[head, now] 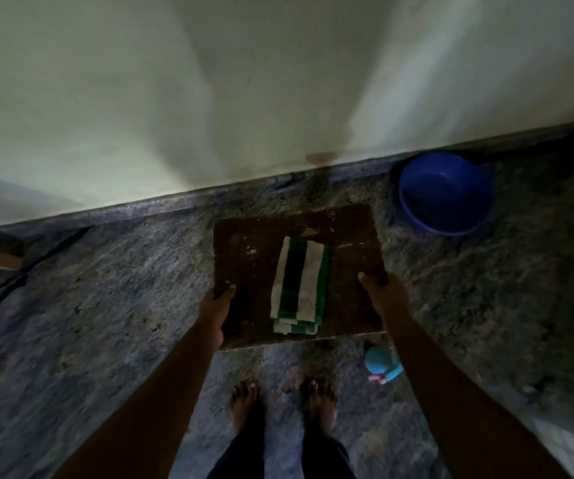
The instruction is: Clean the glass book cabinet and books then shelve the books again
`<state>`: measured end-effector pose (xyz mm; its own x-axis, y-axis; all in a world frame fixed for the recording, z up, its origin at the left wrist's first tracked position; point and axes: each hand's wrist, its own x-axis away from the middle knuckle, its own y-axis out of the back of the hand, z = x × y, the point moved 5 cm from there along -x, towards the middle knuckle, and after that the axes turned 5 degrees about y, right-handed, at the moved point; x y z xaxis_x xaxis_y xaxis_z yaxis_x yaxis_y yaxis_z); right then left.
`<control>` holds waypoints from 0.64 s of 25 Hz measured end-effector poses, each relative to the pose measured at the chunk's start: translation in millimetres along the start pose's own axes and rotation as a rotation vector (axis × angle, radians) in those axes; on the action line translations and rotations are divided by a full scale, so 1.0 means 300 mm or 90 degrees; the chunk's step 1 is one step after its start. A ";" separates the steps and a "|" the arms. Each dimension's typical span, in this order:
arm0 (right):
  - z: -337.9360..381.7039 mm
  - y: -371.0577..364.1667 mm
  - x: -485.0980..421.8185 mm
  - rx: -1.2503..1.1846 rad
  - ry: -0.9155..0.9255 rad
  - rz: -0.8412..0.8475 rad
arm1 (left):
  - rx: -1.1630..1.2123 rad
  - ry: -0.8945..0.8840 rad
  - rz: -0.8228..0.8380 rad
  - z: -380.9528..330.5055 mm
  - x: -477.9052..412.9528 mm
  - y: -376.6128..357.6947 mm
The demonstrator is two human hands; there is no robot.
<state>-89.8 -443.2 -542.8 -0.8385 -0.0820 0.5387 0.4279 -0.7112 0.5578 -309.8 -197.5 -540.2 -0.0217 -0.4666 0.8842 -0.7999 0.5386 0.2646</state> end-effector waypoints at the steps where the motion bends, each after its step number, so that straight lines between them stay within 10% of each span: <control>1: 0.010 0.013 0.048 0.004 0.016 -0.034 | -0.019 -0.016 -0.005 0.001 0.007 0.010; 16: 0.225 -0.257 0.177 -0.039 -0.003 0.256 | -0.161 -0.232 -0.035 -0.142 0.504 0.164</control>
<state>-144.7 -345.6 -514.6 -0.6065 -0.3587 0.7096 0.7006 -0.6630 0.2637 -326.9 -211.8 -377.1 -0.2289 -0.6920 0.6847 -0.6355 0.6390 0.4334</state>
